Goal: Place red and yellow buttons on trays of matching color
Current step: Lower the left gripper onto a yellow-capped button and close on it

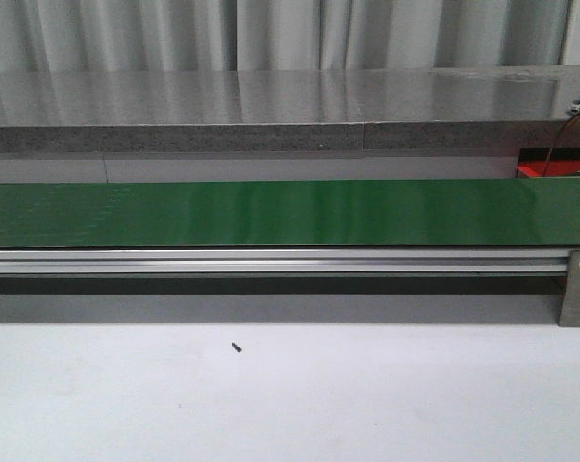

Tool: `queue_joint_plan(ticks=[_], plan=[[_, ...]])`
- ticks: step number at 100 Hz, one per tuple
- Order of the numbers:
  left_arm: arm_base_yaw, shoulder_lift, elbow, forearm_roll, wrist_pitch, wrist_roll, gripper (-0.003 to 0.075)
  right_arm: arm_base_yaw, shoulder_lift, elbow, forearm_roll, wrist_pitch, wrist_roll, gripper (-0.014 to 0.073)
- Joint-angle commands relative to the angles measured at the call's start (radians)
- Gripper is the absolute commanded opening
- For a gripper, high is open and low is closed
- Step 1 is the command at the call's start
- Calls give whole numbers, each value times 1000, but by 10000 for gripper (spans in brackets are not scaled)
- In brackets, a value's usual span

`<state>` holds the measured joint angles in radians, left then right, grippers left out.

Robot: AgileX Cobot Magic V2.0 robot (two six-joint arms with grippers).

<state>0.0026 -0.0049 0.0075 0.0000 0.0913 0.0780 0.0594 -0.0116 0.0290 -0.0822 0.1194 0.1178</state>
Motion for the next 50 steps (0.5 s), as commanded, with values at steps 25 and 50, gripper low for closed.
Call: queue_joint_plan(ticks=[25, 50], plan=[[2, -4, 37, -7, -84, -11, -19, 4, -13, -18, -12, -83, -3, -67], [2, 6, -60, -33, -59, -11, -19, 4, -13, -18, -12, -83, -3, -67]])
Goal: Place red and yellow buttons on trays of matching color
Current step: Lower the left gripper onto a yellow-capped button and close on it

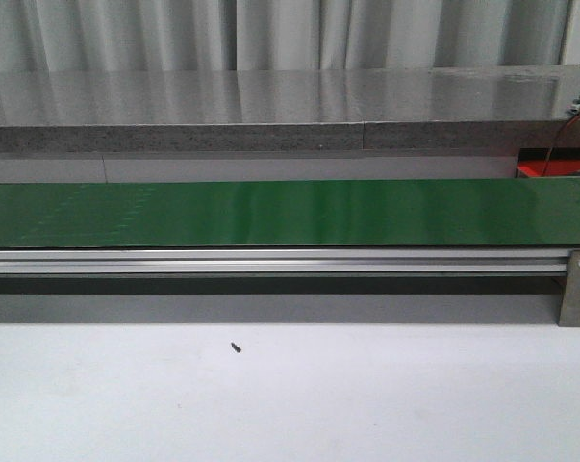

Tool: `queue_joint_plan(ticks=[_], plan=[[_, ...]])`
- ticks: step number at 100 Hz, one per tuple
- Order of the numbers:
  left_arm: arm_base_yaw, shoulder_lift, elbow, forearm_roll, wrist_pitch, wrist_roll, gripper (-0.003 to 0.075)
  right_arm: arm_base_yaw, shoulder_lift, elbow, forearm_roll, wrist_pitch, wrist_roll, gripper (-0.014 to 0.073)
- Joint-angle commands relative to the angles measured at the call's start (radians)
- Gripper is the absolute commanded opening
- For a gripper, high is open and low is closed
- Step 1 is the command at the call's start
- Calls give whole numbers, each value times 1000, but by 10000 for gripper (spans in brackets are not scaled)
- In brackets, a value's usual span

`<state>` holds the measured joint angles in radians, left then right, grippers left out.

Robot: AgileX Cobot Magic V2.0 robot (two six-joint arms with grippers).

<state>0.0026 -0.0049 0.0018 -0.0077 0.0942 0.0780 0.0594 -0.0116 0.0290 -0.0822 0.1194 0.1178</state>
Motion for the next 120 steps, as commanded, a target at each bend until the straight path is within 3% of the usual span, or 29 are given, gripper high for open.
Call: queue_joint_plan(ticks=[1, 20, 44, 56, 103, 112, 120], plan=[[2, 6, -66, -26, -58, -11, -20, 4, -13, -18, -12, -83, -3, -67], [2, 89, -265, -30, 104, -11, -20, 4, -13, -18, -12, -83, -3, -67], [2, 343, -571, -29, 505, -11, -20, 4, -13, -18, -12, -83, -3, -67], [2, 474, -684, -46, 628, -11, -20, 4, -13, -18, -12, -83, -3, -67], [2, 669, -729, -94, 641, -11, -11, 4, -13, -18, -12, -83, -3, -67], [2, 669, -729, -94, 641, -11, 77, 4, -13, -18, -12, -83, -3, -67], [2, 669, -729, -94, 641, -11, 230, 4, -13, -18, -12, -83, -3, -67]])
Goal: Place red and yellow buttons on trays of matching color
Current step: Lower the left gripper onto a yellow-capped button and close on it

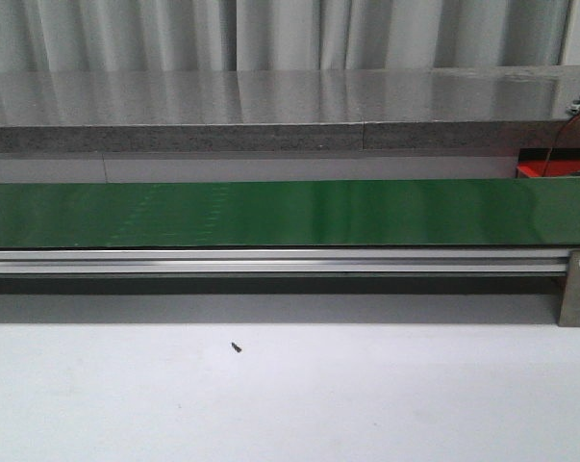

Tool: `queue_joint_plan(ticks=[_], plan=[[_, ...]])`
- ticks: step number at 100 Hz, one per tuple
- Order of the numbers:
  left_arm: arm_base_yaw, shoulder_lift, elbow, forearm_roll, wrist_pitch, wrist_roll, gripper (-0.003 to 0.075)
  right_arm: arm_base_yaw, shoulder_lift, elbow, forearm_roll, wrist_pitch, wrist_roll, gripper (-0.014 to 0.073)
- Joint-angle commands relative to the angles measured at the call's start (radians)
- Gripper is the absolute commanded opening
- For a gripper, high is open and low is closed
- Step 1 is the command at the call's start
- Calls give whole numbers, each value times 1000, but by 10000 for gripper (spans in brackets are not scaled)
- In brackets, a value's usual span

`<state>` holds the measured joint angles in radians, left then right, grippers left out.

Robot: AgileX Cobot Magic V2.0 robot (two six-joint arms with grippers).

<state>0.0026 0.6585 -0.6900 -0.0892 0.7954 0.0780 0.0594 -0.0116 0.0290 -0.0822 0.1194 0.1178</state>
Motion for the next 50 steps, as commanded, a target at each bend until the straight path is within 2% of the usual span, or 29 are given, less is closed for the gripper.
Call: queue_joint_plan(ticks=[1, 12, 19, 37, 50], plan=[[2, 5, -37, -13, -60, -11, 246, 4, -13, -18, -12, -83, -3, -67], [2, 5, -37, -13, -63, -11, 489, 4, -13, -18, -12, -83, -3, -67], [2, 5, -37, -16, -81, -11, 571, 4, -13, -18, -12, -83, -3, -67], [2, 5, -39, -18, -81, -22, 545, 4, -13, -18, -12, -83, -3, -67], [6, 5, -43, 36, -66, -116, 529, 4, -13, -18, -12, -83, -3, -67]])
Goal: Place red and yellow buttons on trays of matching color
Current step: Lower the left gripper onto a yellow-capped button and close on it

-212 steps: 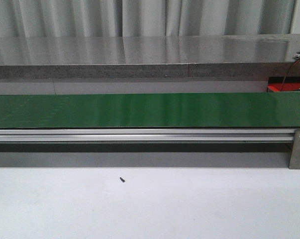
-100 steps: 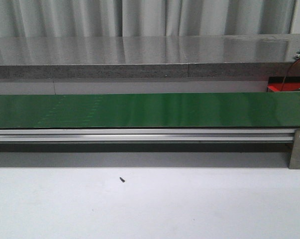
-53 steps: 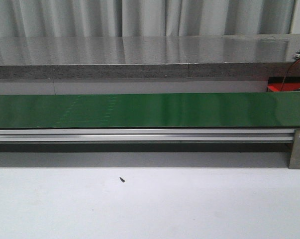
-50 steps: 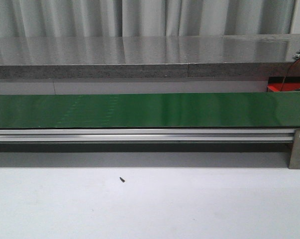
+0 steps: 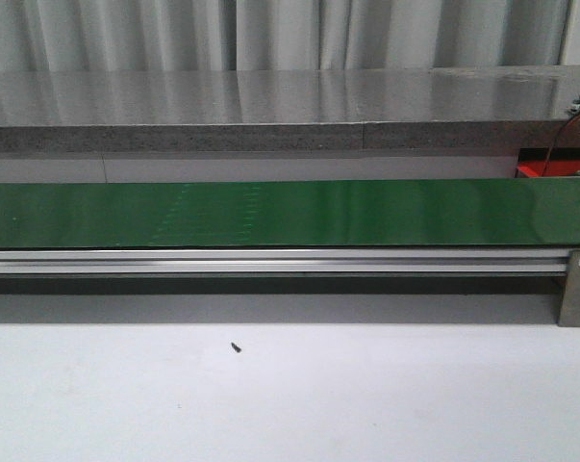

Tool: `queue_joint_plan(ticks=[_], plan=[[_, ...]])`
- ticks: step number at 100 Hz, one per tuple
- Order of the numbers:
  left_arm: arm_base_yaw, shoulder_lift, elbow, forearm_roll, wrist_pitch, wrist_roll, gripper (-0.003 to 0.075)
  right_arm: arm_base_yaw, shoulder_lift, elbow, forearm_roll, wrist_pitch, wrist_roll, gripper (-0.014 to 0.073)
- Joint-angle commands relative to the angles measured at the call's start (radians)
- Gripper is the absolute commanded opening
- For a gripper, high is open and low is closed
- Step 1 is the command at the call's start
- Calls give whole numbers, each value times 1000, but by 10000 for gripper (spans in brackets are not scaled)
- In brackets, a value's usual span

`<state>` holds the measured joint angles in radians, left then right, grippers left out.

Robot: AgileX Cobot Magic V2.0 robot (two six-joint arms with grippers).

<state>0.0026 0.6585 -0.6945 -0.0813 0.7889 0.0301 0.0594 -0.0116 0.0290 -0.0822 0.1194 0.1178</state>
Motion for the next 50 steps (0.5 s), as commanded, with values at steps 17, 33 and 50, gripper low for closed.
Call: queue_joint_plan(ticks=[17, 33, 50], plan=[[63, 16, -43, 179, -15, -218, 529, 4, -13, -18, -12, -83, -3, -67], [182, 92, -76, 345, 79, -270, 529, 4, -13, -18, -12, -83, -3, -67], [340, 205, -119, 348, 33, -273, 529, 4, -13, -18, -12, -83, -3, -67]])
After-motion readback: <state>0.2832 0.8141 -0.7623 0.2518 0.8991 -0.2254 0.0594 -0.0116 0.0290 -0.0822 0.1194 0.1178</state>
